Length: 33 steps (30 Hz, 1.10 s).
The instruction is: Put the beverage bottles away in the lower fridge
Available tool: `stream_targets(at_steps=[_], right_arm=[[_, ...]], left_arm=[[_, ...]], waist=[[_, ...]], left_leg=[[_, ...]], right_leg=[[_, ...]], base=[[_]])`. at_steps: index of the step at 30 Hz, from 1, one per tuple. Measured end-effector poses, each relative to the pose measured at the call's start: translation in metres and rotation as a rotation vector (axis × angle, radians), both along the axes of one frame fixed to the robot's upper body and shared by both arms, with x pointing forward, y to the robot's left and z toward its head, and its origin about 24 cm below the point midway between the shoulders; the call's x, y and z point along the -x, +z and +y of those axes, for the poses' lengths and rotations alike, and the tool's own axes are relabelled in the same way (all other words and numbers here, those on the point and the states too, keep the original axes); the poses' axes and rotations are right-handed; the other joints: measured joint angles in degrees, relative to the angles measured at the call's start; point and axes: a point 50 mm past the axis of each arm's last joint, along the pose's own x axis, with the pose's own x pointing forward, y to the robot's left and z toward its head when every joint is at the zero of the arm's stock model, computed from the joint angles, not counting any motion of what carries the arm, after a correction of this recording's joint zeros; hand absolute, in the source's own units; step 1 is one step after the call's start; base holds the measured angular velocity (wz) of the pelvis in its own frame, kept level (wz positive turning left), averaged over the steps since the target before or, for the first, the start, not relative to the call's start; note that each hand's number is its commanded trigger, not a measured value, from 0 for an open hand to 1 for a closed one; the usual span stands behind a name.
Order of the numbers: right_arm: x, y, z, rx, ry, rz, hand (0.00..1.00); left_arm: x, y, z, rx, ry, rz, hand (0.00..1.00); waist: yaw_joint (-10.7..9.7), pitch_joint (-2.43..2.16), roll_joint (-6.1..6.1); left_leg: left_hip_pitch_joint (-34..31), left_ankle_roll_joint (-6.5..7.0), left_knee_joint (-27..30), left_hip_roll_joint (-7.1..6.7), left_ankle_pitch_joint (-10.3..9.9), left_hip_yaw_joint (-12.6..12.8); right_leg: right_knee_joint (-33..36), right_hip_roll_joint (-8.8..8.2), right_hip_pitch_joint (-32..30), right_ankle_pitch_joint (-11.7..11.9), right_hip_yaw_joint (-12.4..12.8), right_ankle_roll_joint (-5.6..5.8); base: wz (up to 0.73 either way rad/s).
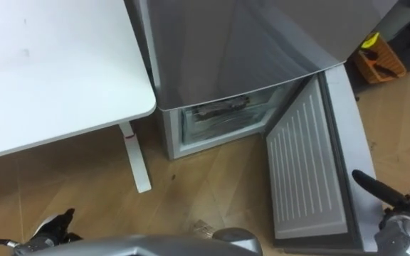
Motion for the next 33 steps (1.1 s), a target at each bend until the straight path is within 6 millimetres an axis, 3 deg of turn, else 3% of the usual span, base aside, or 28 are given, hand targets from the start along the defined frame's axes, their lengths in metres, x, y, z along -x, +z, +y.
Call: stream_targets(at_steps=[11, 19, 27, 30, 33], right_arm=[[-0.007, -0.002, 0.007, -0.091, 0.111, -0.058, 0.0], [-0.012, -0.003, 0.017, -0.147, 0.229, -0.086, 0.0], [-0.049, 0.012, 0.044, -0.181, 0.459, -0.221, 0.0], [-0.054, 0.015, 0.062, -0.197, 0.544, -0.249, 0.0], [-0.062, 0.023, 0.081, -0.209, 0.642, -0.296, 0.0]], left_arm=[[0.006, 0.0, 0.004, -0.03, -0.017, 0.052, 0.0], [0.007, -0.002, 0.002, -0.016, -0.013, 0.063, 0.0], [0.004, -0.002, -0.001, -0.006, -0.019, 0.066, 0.0], [-0.001, -0.004, -0.005, -0.002, -0.055, 0.071, 0.0], [-0.009, -0.004, -0.009, 0.002, -0.084, 0.066, 0.0]], waist=[[0.07, 0.52, 1.62], [1.62, 0.21, 1.81], [1.79, -0.09, 0.64], [2.53, 0.02, 0.72], [3.64, 0.48, 1.33]], left_leg=[[0.08, -0.12, -0.34, 0.29, 0.01, 0.29], [0.14, -0.29, -0.09, 0.3, 0.16, 0.49], [-0.41, -0.29, 0.37, 0.41, 0.16, 0.21], [-0.36, -0.29, 0.4, 0.55, 0.15, 0.6], [-0.65, -0.31, 0.3, 0.77, 0.13, 1.16]], right_leg=[[0.27, 0.23, -0.53, 0.42, 0.0, -0.24], [0.05, 0.37, -0.88, 0.43, 0.22, -0.25], [0.06, 0.38, -1.2, 0.53, -0.05, -0.38], [0.04, 0.45, -1.31, 0.81, 0.11, -0.5], [0.08, 0.81, -1.66, 1.31, 0.96, -0.57]], base=[[-0.02], [-0.02], [0.0], [-0.09], [-0.15]])
